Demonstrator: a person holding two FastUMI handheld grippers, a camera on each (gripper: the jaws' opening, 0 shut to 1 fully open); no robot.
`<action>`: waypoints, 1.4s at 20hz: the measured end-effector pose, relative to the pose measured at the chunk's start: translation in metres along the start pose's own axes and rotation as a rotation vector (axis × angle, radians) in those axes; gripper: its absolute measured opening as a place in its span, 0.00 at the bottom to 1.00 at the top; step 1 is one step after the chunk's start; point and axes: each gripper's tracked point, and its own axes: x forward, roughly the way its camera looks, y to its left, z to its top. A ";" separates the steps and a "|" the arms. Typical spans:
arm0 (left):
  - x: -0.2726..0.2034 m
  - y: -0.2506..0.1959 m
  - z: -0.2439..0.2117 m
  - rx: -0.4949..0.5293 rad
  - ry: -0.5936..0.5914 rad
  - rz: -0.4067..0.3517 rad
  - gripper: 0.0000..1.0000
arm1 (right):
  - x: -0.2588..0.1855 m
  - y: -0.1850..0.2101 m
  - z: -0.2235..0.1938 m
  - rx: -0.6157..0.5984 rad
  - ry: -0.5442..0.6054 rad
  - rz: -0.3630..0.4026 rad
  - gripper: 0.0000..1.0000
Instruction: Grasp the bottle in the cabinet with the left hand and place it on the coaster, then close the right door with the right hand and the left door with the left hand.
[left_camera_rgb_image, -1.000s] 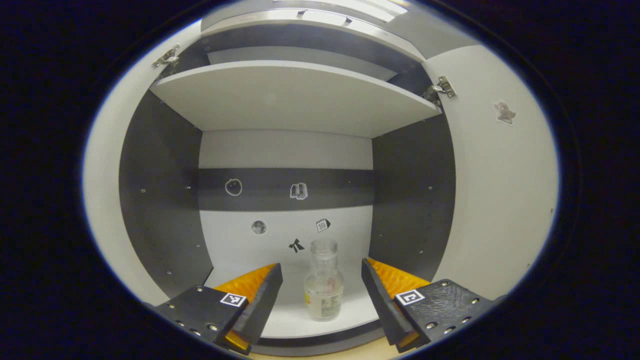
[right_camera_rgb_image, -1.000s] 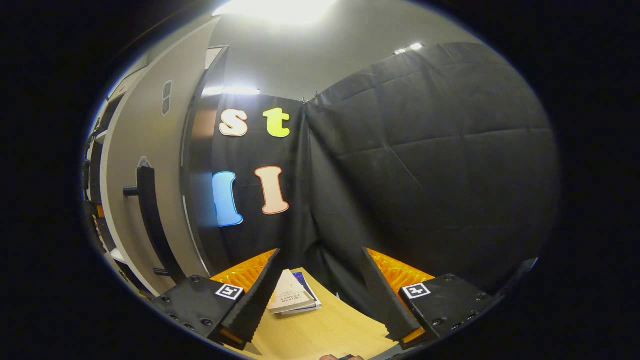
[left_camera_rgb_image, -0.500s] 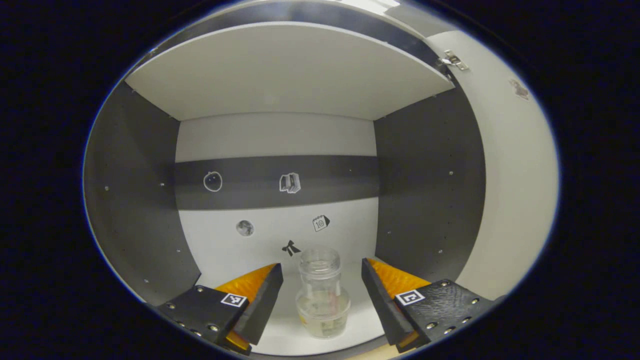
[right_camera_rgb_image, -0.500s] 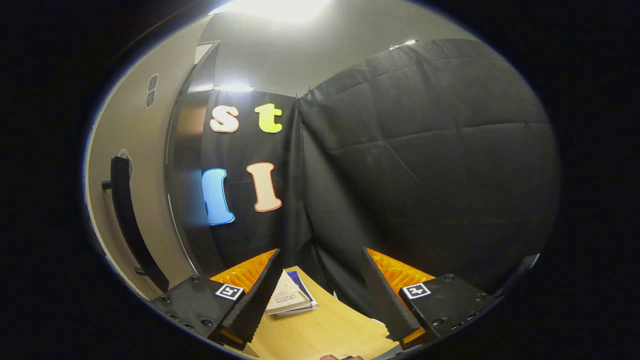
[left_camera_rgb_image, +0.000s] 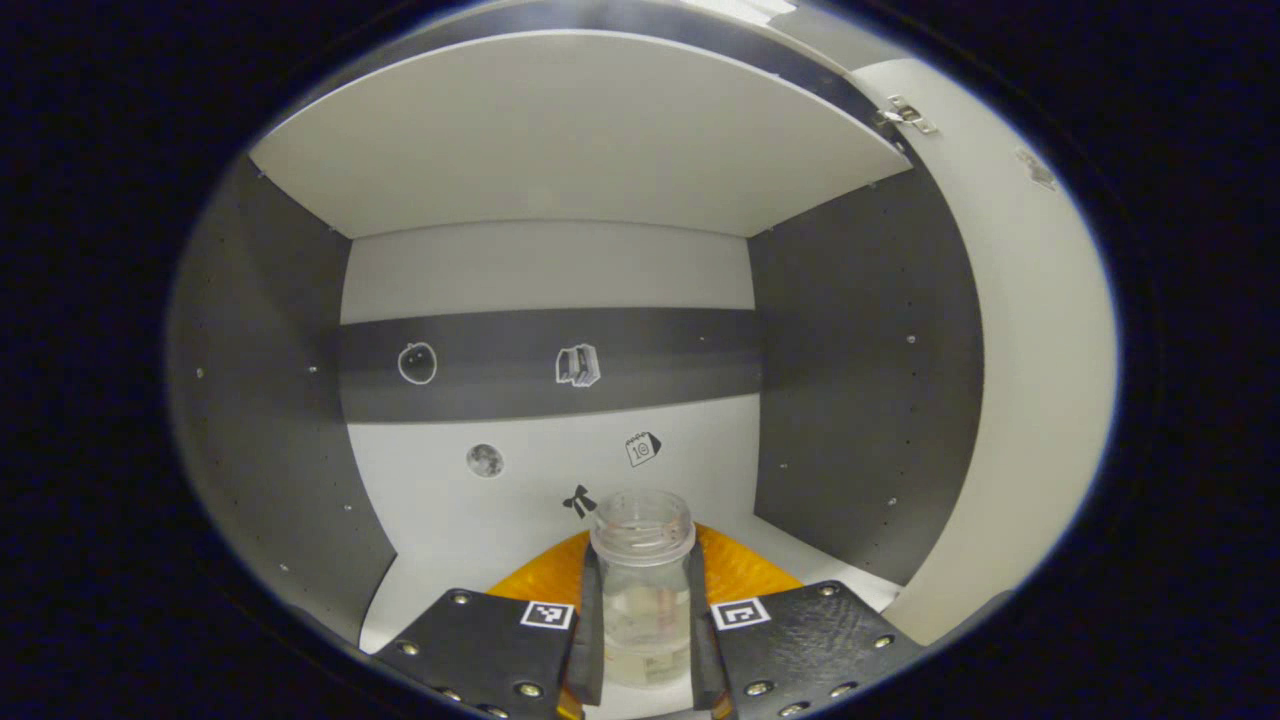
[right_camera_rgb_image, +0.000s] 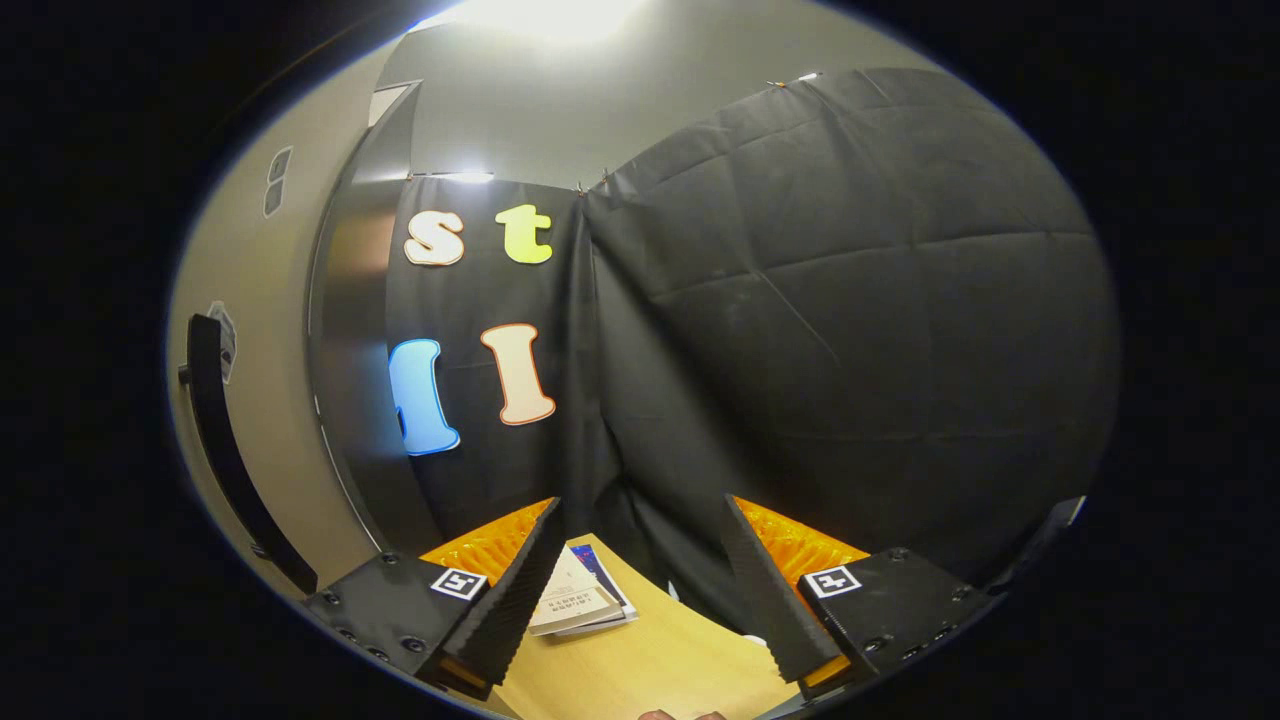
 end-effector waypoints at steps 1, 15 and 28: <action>-0.004 -0.001 0.002 0.000 0.000 -0.005 0.37 | 0.001 0.002 0.000 -0.001 0.003 0.006 0.95; -0.132 -0.053 0.041 -0.019 -0.071 -0.199 0.35 | -0.025 0.020 -0.002 -0.031 0.022 0.095 0.95; -0.205 -0.041 -0.122 -0.188 0.070 -0.215 0.34 | -0.061 0.039 0.000 0.001 0.074 0.173 0.95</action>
